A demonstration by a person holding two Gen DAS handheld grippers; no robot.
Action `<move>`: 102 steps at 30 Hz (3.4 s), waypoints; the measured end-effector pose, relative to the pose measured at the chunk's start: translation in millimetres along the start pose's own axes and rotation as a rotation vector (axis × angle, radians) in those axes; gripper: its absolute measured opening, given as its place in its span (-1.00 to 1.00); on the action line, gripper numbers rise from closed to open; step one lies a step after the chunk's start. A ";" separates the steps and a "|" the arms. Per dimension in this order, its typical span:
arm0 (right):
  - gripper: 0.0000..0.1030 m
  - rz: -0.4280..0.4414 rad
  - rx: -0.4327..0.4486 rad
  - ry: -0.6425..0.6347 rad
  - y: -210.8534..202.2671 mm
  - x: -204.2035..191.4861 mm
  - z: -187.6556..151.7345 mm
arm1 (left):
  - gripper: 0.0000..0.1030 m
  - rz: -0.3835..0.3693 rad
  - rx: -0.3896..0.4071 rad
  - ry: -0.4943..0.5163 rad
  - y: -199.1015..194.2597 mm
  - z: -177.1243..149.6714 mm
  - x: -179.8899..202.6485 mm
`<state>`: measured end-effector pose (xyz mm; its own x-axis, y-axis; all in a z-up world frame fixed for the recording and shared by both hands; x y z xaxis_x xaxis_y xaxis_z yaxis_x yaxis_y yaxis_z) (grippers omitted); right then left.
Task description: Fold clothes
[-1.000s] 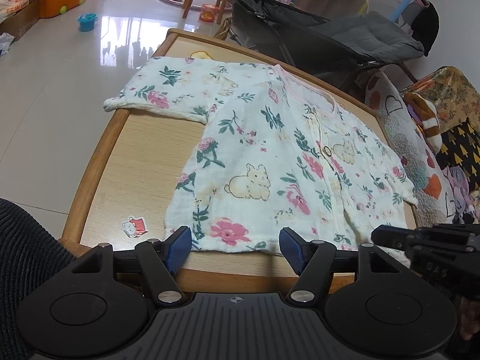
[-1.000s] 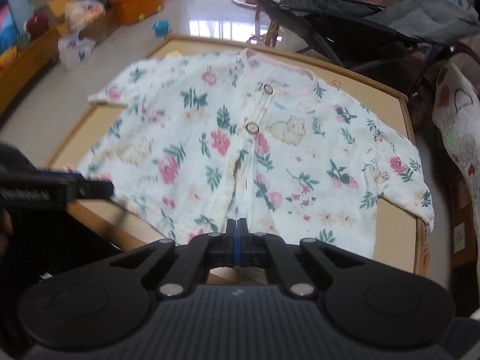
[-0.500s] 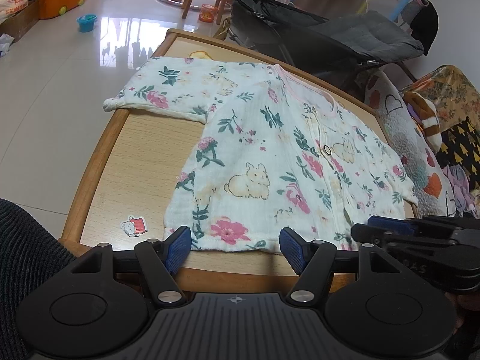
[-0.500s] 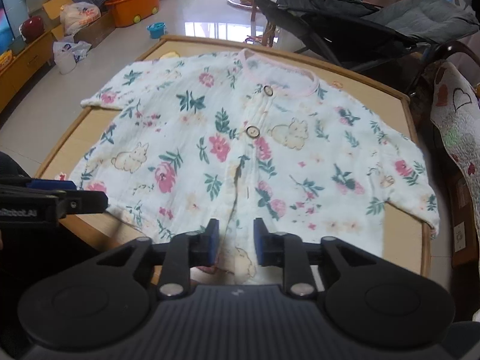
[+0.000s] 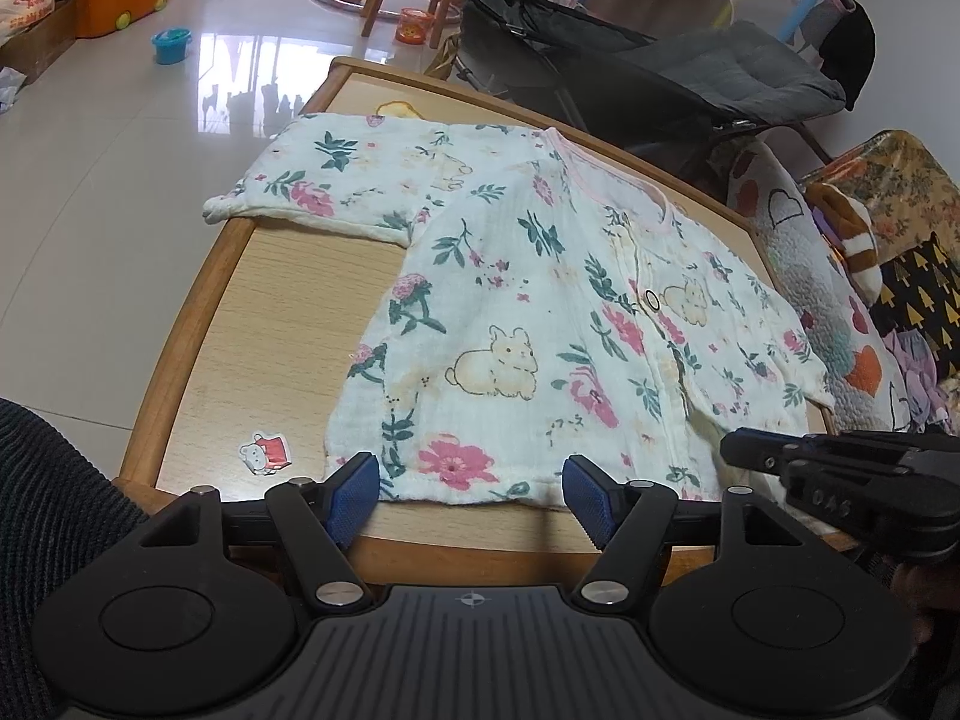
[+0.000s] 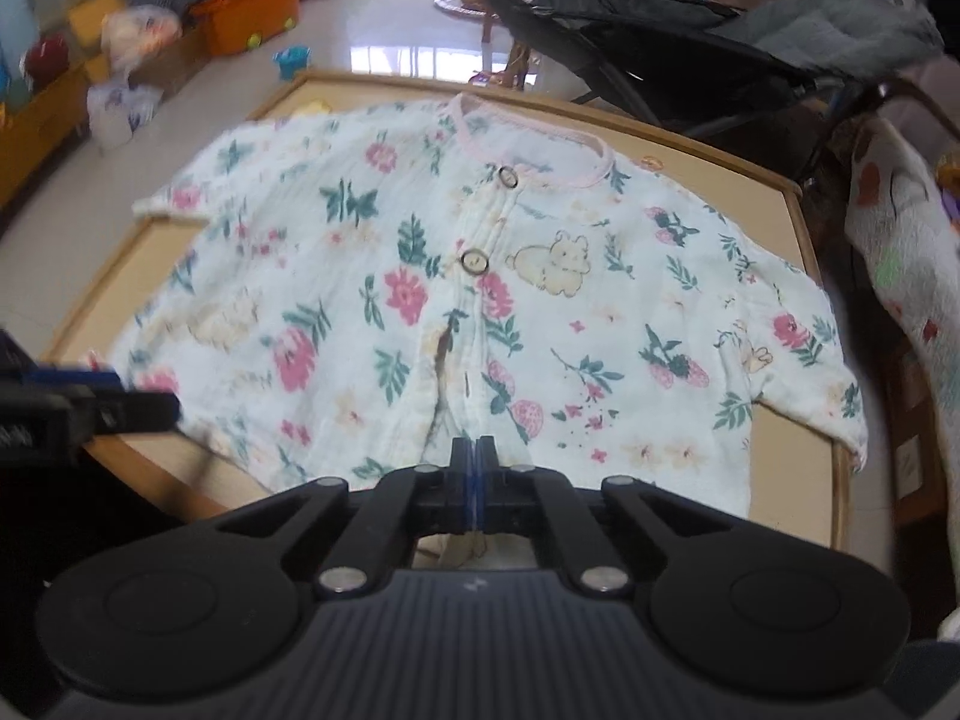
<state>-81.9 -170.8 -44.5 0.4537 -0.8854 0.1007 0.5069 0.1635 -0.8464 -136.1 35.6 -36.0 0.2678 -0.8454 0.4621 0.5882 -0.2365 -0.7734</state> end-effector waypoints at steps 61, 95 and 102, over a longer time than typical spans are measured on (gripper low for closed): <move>-0.59 0.055 -0.016 0.225 -14.9 75.8 -72.5 | 0.39 0.103 -0.047 0.440 57.5 -14.6 100.0; -0.52 -0.111 -0.017 0.050 -48.1 77.0 -47.4 | 0.52 0.110 0.208 0.052 -9.7 100.6 25.1; -0.52 -0.099 0.021 0.026 -30.5 63.3 -24.1 | 0.52 0.130 0.152 -0.049 21.4 143.3 -4.1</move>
<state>-86.3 -242.3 -24.9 0.3811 -0.9088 0.1697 0.5637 0.0830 -0.8218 -15.2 102.7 7.7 0.3838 -0.8388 0.3861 0.6538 -0.0484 -0.7551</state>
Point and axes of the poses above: each gripper's, at about its wrist camera, not at the fingertips, and y roughly the way its jaws point, x to its right, z to its top, the point moved 10 cm from there along y, roughly the way its jaws point, and after that the axes turned 14 degrees about -y, right-handed, at the moved point
